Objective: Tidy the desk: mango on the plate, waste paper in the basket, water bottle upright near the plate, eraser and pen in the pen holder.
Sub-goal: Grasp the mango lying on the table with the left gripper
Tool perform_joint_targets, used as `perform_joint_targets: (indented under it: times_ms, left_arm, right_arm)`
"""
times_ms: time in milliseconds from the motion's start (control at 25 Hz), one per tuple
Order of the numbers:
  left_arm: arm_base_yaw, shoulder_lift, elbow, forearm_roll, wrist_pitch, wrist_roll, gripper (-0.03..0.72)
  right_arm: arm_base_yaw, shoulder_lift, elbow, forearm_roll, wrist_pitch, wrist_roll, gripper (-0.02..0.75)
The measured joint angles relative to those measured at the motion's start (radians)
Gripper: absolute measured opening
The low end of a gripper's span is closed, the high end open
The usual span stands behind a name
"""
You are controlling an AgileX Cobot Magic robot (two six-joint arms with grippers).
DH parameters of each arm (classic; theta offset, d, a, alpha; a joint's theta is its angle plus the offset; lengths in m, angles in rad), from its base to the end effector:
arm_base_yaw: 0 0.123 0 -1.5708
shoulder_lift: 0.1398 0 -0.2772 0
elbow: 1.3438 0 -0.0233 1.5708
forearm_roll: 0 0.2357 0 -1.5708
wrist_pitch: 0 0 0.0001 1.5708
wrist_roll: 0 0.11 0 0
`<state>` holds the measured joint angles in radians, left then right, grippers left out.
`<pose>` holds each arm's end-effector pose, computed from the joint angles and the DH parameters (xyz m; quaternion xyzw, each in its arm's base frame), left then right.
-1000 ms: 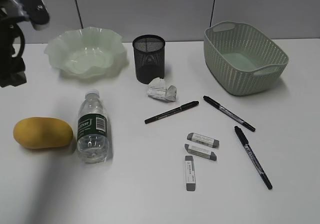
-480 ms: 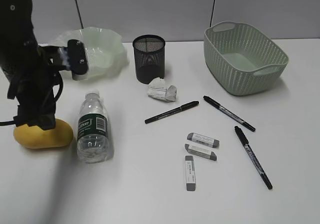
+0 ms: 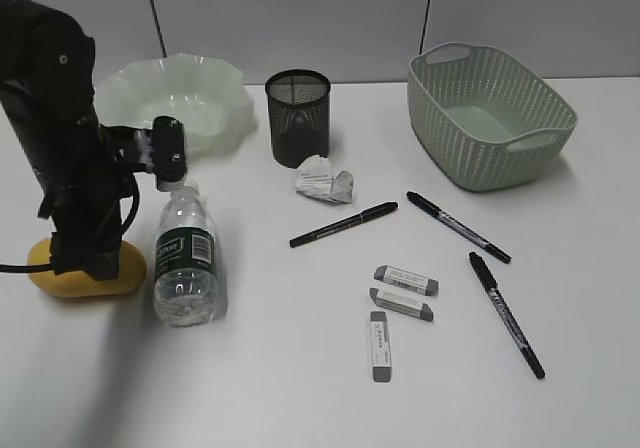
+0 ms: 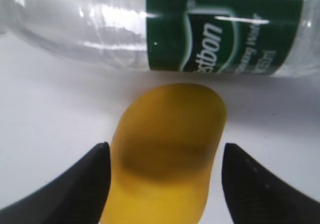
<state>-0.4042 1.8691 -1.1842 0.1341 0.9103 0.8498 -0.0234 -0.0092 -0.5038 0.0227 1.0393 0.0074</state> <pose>0.3105 -0.1202 0.1515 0.6170 0.7844 0.0598 0.0186 0.0061 0.0020 0.2646 0.0126 0.8440 0.0071 0.5362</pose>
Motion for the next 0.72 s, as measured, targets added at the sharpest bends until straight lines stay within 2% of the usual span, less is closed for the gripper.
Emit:
perform_joint_targets:
  times_ms: [720]
  left_arm:
    - [0.012,0.074,-0.012,-0.008,-0.014,0.002,0.563]
  right_arm:
    - [0.000,0.000,0.000,0.000,0.000,0.000,0.477]
